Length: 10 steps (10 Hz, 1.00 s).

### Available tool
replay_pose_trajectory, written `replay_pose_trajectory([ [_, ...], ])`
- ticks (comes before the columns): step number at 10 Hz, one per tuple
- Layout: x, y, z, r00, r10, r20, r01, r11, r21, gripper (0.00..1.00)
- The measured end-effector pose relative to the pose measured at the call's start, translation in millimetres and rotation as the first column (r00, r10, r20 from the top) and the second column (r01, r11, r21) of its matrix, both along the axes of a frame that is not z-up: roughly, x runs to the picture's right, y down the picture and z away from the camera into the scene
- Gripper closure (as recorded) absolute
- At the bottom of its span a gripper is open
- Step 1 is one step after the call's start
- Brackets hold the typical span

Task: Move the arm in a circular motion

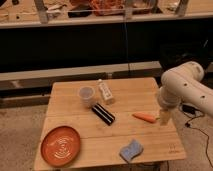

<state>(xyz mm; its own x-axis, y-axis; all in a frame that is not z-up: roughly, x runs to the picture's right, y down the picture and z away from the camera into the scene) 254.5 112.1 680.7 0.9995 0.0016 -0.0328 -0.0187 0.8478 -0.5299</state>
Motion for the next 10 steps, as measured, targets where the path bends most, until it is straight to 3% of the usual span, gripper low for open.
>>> replay_pose_trajectory([
  [4,-27.4,11.0,-6.5,0.999,-0.030,0.027,0.030,0.9995,0.013,0.20],
  [10,-104.8,19.9,-21.2,0.991,-0.096,0.098,0.093,0.9950,0.037,0.20],
])
